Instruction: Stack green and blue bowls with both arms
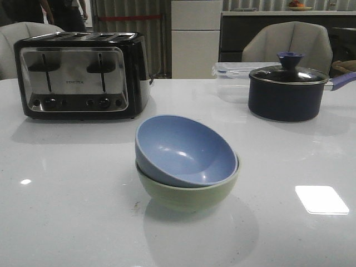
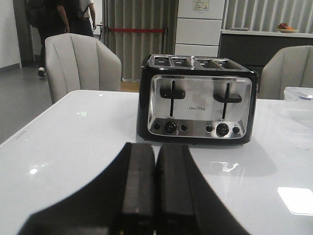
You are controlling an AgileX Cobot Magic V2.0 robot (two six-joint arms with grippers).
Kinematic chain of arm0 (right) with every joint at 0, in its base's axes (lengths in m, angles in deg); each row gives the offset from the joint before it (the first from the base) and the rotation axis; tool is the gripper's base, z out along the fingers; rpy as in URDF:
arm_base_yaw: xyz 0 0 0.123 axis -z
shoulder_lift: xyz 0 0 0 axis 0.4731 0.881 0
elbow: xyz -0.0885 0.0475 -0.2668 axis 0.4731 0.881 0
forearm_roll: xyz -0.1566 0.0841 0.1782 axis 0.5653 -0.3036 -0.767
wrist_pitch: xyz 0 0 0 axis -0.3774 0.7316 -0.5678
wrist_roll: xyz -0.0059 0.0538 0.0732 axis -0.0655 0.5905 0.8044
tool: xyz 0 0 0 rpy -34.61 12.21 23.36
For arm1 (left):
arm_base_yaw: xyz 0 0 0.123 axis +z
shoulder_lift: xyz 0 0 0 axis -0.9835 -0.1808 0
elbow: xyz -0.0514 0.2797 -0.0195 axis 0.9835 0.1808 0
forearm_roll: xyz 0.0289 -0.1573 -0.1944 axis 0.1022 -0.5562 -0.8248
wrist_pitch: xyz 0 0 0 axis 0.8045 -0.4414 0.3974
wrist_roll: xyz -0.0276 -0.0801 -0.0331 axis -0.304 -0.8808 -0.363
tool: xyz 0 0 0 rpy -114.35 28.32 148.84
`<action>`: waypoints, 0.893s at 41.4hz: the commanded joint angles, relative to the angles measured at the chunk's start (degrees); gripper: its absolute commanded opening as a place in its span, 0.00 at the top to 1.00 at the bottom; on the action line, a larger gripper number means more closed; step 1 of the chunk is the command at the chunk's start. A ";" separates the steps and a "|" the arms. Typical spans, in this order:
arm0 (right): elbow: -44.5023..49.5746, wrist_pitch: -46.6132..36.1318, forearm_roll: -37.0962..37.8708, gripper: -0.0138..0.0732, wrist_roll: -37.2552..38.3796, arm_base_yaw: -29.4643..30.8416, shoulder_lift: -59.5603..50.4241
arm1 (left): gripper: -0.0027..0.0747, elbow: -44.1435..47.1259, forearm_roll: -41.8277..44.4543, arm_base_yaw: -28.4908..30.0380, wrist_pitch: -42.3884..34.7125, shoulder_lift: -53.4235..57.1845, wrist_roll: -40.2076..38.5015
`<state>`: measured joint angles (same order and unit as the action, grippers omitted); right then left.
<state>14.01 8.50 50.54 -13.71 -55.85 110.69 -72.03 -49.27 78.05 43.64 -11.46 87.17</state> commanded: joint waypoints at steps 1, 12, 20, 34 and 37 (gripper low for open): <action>-1.56 -3.66 -0.46 0.78 -0.77 -0.03 0.02 | 0.85 0.18 -0.45 0.10 -5.02 1.12 -0.56; 0.53 -5.12 -0.36 0.78 -0.77 0.15 -2.64 | 0.85 0.18 -0.45 0.10 -5.02 1.12 -0.56; 11.50 -19.68 0.96 0.78 -0.77 10.47 -13.56 | 0.85 0.18 -0.45 0.10 -5.02 1.12 -0.56; 33.58 -42.07 0.91 0.78 -0.77 25.44 -34.09 | 0.85 0.18 -0.45 0.10 -5.02 1.12 -0.56; 35.15 -42.75 0.91 0.78 -0.77 25.44 -35.24 | 0.85 0.18 -0.45 0.10 -5.02 1.12 -0.56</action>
<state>48.90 -26.68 51.23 -13.71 -30.81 77.05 -72.03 -49.27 78.05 43.52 -11.46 87.17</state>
